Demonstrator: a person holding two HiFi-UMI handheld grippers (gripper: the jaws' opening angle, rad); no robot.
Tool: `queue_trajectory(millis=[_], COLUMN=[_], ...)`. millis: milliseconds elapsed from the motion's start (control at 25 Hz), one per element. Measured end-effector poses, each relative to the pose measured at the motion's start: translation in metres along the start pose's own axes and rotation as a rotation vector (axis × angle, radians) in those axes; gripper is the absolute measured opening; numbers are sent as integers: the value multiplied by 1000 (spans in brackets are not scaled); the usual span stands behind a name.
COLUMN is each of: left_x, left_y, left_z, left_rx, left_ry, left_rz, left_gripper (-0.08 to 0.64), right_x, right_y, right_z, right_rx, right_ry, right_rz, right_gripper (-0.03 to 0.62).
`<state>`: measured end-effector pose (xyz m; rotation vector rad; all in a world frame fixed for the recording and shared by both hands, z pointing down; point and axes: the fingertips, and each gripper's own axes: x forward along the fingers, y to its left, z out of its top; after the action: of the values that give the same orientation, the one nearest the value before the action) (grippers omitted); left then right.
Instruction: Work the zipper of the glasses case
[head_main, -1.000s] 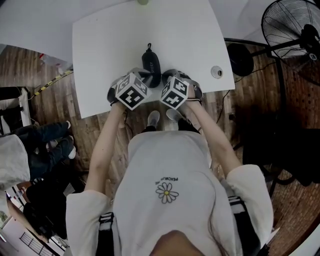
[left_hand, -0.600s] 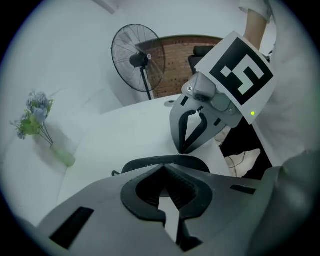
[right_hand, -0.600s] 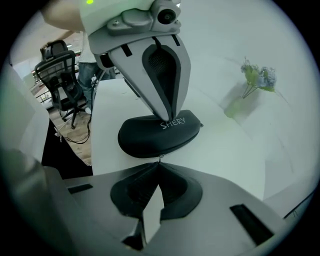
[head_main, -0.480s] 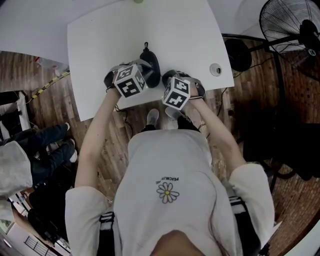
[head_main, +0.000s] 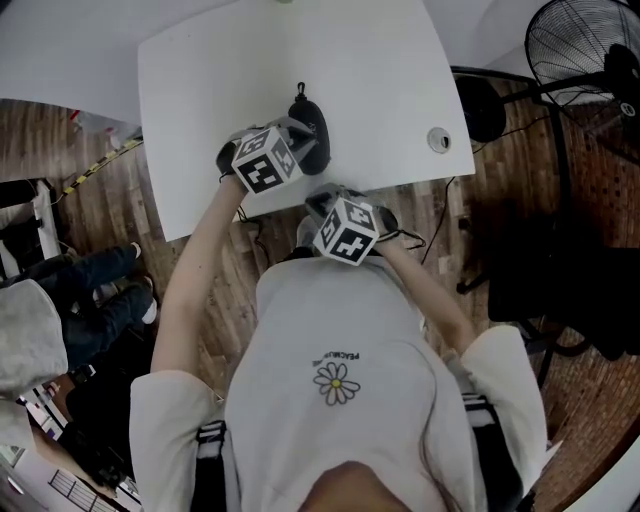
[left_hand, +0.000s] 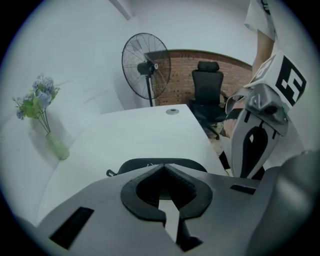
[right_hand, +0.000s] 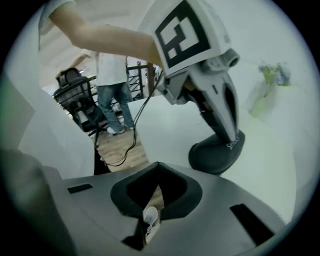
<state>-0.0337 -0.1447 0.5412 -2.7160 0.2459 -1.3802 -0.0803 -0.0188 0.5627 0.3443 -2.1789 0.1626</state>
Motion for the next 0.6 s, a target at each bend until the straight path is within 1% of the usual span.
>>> queue_trajectory(millis=[80,160,240,320,400,520,600], left_x=[-1,-1,-2,-2,-2,0,1], left_y=[1,3,3,3,3,3,3], left_z=[-1,-2,-2,0,0,-1,-1], left_rx=[-2,-5,-13,-17,-15,-16,-18], left_ry=[-6,-11,-16,-17,-12,-5,-1], left_rz=[0,3,6,10,11,5,3], left_gripper=[12,12,12,12,12,12,12], right_x=[-6,-14,-20,-23,-18,-5,-1], right_y=[-24,-56,-83,-105,-118,-115,-112], right_z=[-5,-18,-32,-37,-36,-33,-34], right_rx=[65,91,73,23,-41,-135,-149], right_ry=[-26,-7,34,58,69,89,93], right_rz=[-111,-188,-213,-219,-182,-53,13], right_gripper=[8,10,148,153,152,101,74])
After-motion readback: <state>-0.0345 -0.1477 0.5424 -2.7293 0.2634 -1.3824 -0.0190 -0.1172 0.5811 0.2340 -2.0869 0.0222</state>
